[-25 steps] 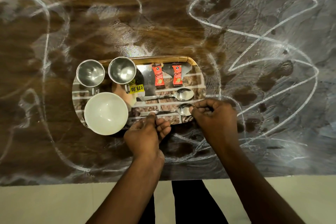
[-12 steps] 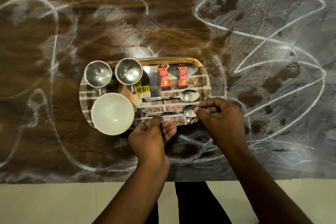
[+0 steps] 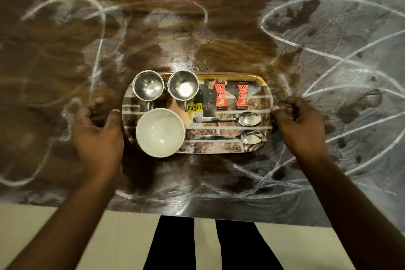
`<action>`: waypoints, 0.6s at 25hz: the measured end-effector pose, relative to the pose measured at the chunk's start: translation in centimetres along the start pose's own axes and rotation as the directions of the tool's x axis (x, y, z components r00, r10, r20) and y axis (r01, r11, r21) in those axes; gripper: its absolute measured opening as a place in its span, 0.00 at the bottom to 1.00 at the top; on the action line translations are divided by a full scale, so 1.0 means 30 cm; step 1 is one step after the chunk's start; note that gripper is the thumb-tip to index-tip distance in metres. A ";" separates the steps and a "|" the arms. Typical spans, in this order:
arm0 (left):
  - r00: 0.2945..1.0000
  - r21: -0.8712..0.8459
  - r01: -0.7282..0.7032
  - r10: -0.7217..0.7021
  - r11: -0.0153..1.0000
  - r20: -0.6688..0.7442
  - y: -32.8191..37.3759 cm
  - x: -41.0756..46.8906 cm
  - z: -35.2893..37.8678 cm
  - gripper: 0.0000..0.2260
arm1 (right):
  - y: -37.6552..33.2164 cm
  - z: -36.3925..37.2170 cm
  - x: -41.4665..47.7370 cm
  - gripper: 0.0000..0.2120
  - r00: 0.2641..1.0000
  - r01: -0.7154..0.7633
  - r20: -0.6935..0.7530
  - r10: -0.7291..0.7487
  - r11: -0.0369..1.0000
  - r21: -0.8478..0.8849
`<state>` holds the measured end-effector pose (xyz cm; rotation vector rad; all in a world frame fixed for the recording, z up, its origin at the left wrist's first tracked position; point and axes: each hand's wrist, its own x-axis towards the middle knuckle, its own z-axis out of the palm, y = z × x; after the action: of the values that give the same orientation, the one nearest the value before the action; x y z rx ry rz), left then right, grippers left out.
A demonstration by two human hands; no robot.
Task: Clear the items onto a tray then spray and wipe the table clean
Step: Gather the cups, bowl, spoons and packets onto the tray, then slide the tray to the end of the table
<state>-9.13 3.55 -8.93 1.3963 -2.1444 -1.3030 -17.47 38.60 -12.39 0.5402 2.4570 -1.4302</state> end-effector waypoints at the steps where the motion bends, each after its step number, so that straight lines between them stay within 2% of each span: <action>1: 0.996 0.033 0.046 -0.049 0.998 0.070 -0.018 0.039 -0.003 0.12 | 0.005 0.007 0.009 0.07 0.999 -0.027 0.027 0.026 0.999 0.036; 4: 0.960 0.095 0.142 -0.161 0.985 0.229 -0.064 0.102 0.005 0.09 | 0.016 0.013 0.022 0.09 0.994 -0.068 0.098 0.057 0.992 0.110; 7: 0.935 0.066 0.159 -0.172 0.985 0.311 -0.090 0.117 0.002 0.10 | 0.021 0.022 0.031 0.10 0.985 -0.147 0.118 0.127 0.972 0.181; 11: 0.918 0.003 0.191 -0.179 0.982 0.353 -0.098 0.125 -0.010 0.12 | -0.009 0.032 0.026 0.11 0.973 -0.218 0.122 0.195 0.952 0.216; 15: 0.909 -0.057 0.272 -0.237 0.961 0.342 -0.108 0.151 -0.075 0.13 | -0.101 0.046 0.005 0.09 0.973 -0.212 0.133 0.188 0.957 0.197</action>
<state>-8.06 -1.87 -11.31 1.5470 -2.1045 -1.8407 -18.89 36.07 -10.76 0.7086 2.1094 -1.5977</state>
